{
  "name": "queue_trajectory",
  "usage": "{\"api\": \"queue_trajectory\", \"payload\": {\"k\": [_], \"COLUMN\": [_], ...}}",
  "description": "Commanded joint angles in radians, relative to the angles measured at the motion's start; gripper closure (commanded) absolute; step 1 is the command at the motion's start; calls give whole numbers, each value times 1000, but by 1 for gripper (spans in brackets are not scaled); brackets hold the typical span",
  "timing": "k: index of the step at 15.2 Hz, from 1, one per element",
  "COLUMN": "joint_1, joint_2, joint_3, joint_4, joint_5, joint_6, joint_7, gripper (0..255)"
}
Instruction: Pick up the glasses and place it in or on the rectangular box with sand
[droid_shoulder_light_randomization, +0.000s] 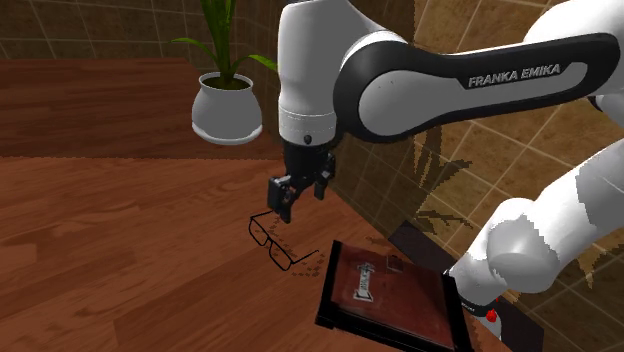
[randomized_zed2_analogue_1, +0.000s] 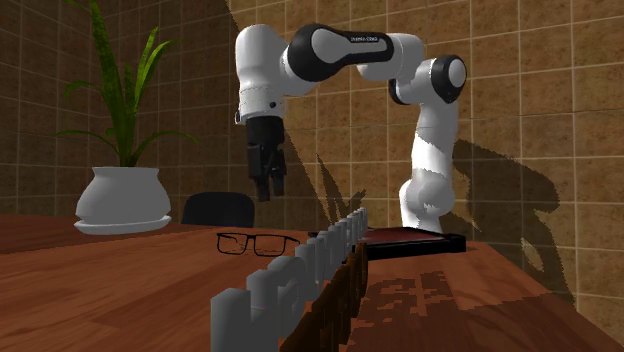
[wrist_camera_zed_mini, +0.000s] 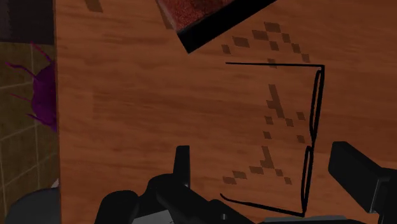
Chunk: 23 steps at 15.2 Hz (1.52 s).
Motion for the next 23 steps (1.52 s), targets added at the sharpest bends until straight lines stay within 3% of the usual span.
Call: {"api": "queue_trajectory", "payload": {"k": [1, 5, 13, 20, 21, 23], "joint_1": [8, 35, 39, 39, 39, 39], "joint_2": [66, 210, 219, 220, 220, 220], "joint_3": [33, 80, 81, 81, 81, 81], "joint_4": [56, 179, 86, 86, 86, 86], "joint_5": [-22, -93, -98, -98, -98, -98], "joint_6": [9, 17, 118, 118, 118, 118], "joint_7": [59, 170, 173, 173, 173, 173], "gripper": [0, 0, 0, 0, 255, 255]}}
